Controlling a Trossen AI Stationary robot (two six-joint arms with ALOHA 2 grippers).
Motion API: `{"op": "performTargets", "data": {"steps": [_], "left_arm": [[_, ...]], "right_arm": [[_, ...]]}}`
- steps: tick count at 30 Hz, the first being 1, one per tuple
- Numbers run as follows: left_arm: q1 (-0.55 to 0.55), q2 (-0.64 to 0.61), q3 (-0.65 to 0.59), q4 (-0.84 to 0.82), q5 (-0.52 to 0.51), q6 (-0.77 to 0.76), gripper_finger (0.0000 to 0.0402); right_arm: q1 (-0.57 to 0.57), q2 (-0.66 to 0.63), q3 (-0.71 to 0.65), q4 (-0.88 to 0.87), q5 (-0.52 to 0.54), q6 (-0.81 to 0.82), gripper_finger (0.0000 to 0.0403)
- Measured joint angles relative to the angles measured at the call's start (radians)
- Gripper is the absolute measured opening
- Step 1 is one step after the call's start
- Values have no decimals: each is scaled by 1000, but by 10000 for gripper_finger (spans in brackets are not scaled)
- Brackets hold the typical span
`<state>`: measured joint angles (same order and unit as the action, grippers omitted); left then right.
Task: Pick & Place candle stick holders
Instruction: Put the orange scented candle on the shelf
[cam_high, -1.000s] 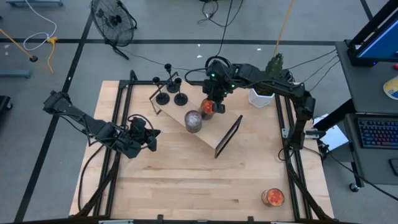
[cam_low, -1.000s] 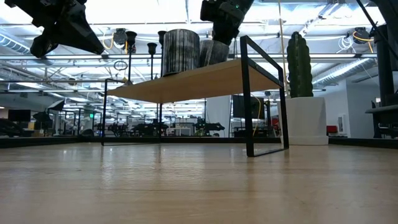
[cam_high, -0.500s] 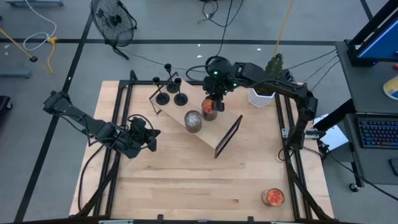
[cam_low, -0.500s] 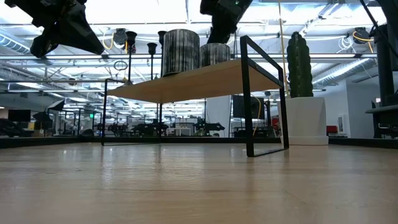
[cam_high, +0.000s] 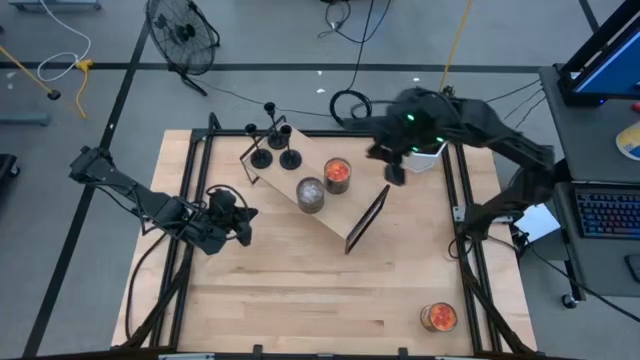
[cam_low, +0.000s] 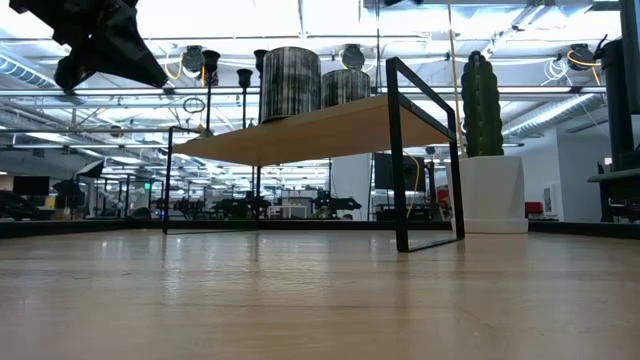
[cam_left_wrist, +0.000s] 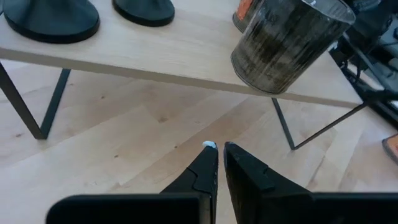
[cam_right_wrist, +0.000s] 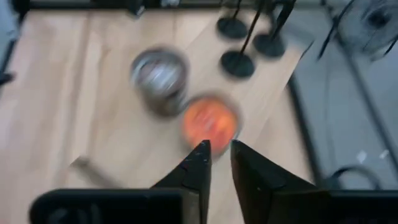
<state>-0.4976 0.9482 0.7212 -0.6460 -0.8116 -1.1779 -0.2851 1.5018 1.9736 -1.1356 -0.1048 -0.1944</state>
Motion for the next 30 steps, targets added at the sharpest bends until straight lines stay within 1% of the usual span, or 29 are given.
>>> {"op": "performTargets", "data": {"steps": [5, 6, 11, 16, 19, 23, 30], "left_arm": [[0, 0, 0, 0, 0, 85, 33], [0, 0, 0, 0, -1, 100, 33], [0, 0, 0, 0, -1, 126, 33], [0, 0, 0, 1, 0, 125, 33], [0, 0, 0, 5, 2, 126, 33], [0, 0, 0, 5, 3, 139, 33], [0, 0, 0, 5, 4, 153, 33]], "right_arm": [[75, -68, 0, -223, 0, 163, 8], [94, -78, 0, -265, 0, 205, 4], [196, -107, 0, -438, 2, 406, 15], [326, -153, -54, -419, -27, 508, 7], [419, -187, -125, -436, -28, 580, 2], [562, -234, -268, -408, -27, 684, 2], [831, -303, -565, -249, -31, 865, 2]]}}
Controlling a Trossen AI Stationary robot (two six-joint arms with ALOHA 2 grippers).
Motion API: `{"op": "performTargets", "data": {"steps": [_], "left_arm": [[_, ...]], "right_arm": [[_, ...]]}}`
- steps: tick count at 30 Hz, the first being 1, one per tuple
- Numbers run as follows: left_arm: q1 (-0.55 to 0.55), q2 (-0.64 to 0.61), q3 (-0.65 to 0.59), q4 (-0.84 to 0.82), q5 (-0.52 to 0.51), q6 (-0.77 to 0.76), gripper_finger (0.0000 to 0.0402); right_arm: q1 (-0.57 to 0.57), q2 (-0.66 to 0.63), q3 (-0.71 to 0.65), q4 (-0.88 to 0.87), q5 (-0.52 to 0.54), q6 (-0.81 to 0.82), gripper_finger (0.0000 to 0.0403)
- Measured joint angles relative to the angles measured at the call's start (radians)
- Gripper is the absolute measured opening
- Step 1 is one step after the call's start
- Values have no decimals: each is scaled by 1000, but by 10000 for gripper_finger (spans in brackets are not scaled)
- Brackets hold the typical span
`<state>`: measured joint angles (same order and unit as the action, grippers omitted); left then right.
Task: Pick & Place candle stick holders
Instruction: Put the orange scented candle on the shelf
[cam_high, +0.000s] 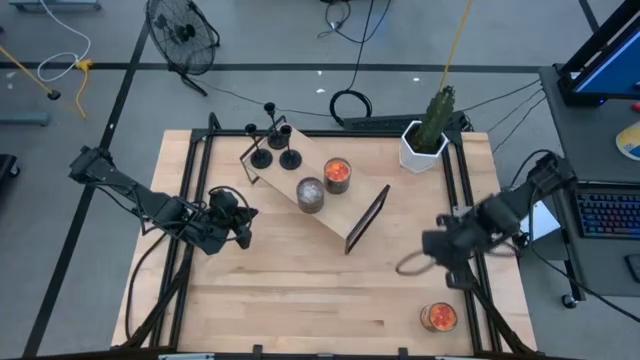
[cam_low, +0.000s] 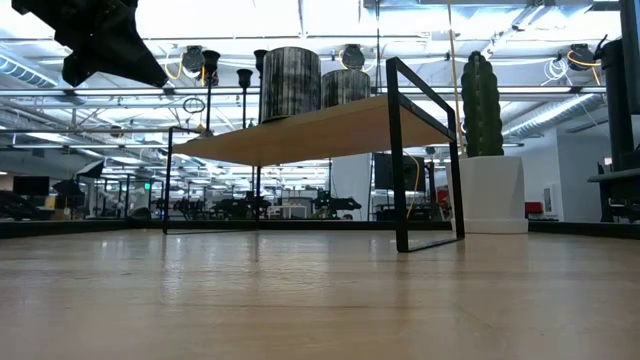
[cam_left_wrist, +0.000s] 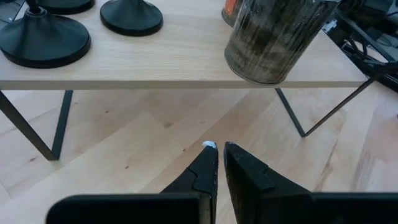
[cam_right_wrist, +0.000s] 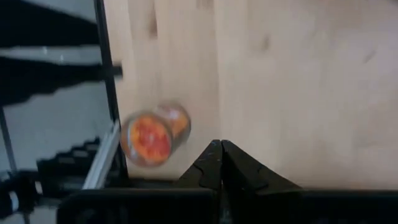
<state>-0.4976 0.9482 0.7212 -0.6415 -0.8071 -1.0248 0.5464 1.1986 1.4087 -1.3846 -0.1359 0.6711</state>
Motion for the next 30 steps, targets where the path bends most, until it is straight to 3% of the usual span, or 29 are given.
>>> {"op": "performTargets", "data": {"steps": [7, 13, 23, 30], "left_arm": [[0, 0, 0, 0, 19, 32, 33], [0, 0, 0, 10, 103, -52, 33], [0, 0, 0, 9, 140, -73, 33], [0, 0, 0, 16, 133, -51, 33]], "right_arm": [[197, -67, -246, 170, -80, 221, 4], [299, -117, -382, 300, -74, 397, 4], [346, -123, -456, 304, -71, 469, 7], [346, -123, -456, 308, -70, 469, 50]]}}
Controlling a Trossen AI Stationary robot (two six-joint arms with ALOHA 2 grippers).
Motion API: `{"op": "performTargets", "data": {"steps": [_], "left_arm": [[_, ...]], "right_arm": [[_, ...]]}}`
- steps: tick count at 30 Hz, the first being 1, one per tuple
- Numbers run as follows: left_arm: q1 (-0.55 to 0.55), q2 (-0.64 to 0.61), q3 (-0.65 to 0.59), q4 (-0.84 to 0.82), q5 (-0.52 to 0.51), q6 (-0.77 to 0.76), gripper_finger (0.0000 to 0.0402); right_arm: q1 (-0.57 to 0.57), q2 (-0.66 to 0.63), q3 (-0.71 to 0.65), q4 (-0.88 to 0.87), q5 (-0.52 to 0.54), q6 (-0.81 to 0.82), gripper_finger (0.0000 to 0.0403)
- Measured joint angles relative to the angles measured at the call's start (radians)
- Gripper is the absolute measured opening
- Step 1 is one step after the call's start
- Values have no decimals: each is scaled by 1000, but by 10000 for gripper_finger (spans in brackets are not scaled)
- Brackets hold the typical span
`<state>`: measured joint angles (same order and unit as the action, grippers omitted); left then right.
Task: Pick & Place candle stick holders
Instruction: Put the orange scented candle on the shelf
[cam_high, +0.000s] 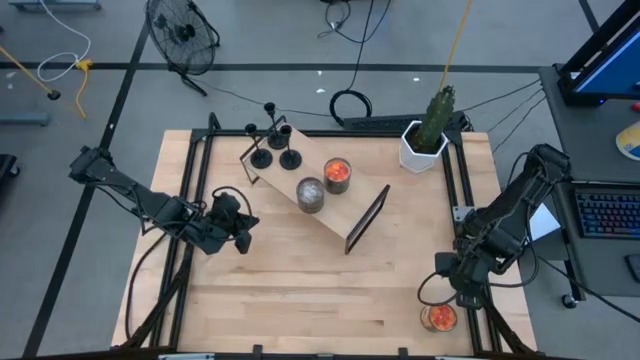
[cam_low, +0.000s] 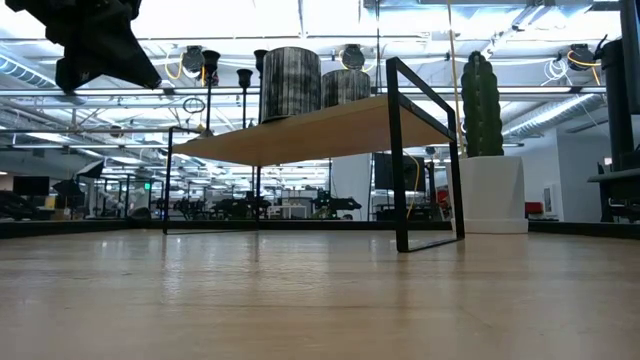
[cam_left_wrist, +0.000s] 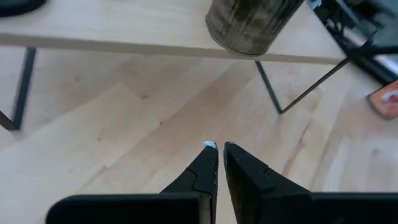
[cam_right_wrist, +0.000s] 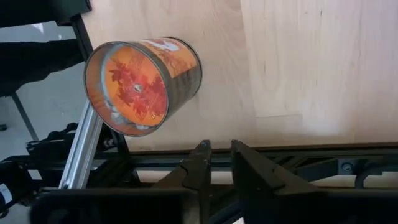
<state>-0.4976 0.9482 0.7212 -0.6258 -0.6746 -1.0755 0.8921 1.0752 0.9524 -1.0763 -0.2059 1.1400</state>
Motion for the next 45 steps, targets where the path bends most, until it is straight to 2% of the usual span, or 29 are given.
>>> {"op": "performTargets", "data": {"steps": [2, 6, 12, 17, 20, 24, 29, 37, 45], "left_arm": [[0, 0, 0, 0, -10, -11, 33], [0, 0, 0, 17, -35, 91, 33], [-1, 0, 0, 181, 20, 315, 33], [0, 0, -1, 266, 49, 411, 33], [0, -10, -52, 380, 74, 455, 33], [3, -65, -204, 648, 128, 511, 33], [-11, -161, -368, 847, 133, 517, 33], [-28, -266, -460, 863, 107, 520, 33], [-28, -288, -499, 863, 105, 511, 33]], "right_arm": [[0, 0, 0, 0, 18, 0, 70], [0, 0, 0, 4, 52, 0, 111], [0, 0, 0, 2, 56, 0, 168], [0, 0, 0, -2, 105, -6, 197], [0, 1, 0, -5, 132, -24, 205], [1, 16, -1, 4, 126, -28, 208], [29, 49, -1, 110, 124, -43, 208], [88, 103, -1, 145, 126, 2, 208], [92, 179, -1, 173, 124, 2, 208]]}}
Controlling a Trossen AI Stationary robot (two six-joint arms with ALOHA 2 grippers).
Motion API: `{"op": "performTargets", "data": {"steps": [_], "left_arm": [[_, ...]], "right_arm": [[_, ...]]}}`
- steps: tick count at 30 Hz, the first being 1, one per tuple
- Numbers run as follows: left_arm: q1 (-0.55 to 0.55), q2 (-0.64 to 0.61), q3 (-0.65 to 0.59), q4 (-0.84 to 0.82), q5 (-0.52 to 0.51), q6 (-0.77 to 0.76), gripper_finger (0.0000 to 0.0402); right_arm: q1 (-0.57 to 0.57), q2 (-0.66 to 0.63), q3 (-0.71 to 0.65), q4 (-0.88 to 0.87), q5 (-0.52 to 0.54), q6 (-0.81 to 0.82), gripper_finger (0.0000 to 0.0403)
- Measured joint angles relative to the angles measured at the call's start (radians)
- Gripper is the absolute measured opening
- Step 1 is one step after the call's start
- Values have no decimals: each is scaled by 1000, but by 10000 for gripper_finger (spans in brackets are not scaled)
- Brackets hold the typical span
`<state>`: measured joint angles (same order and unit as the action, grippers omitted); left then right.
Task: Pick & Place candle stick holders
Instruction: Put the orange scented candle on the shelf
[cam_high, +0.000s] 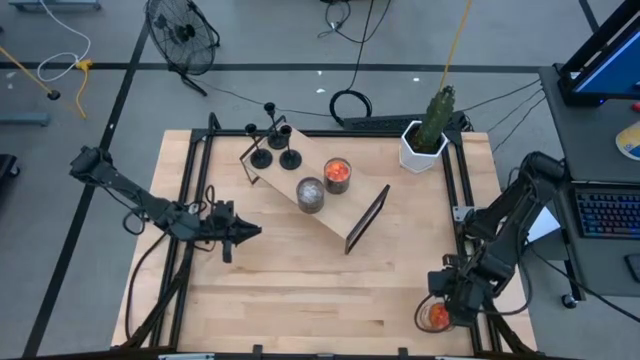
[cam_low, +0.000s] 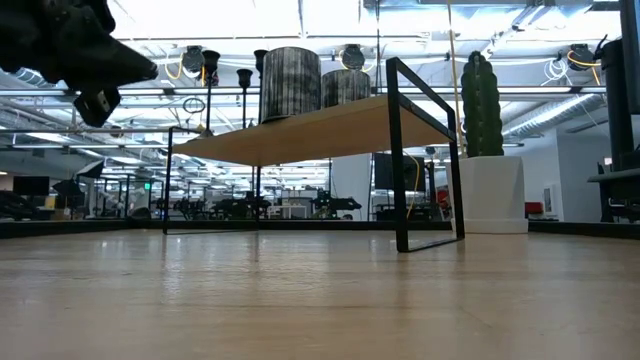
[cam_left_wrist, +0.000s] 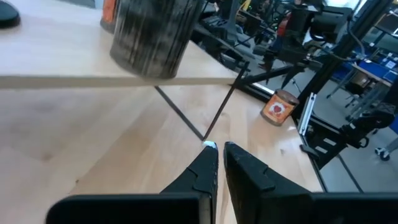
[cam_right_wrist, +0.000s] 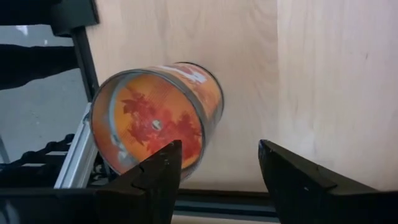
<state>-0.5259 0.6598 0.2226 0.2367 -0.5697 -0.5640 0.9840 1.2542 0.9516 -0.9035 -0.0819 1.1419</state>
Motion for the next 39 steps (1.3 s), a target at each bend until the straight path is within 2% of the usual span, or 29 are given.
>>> {"op": "performTargets", "data": {"steps": [5, 12, 21, 39], "left_arm": [[0, 0, -22, 0, 0, -47, 33], [0, 0, -23, 0, 1, -35, 33], [0, 0, -23, 0, 0, -22, 33], [1, 1, -23, 0, 0, -24, 33]], "right_arm": [[0, 34, 0, 7, 1, -3, 208], [0, 76, -15, 28, 0, -3, 208], [0, 79, -98, 190, -29, 6, 203], [0, 34, -103, 182, -27, 2, 55]]}}
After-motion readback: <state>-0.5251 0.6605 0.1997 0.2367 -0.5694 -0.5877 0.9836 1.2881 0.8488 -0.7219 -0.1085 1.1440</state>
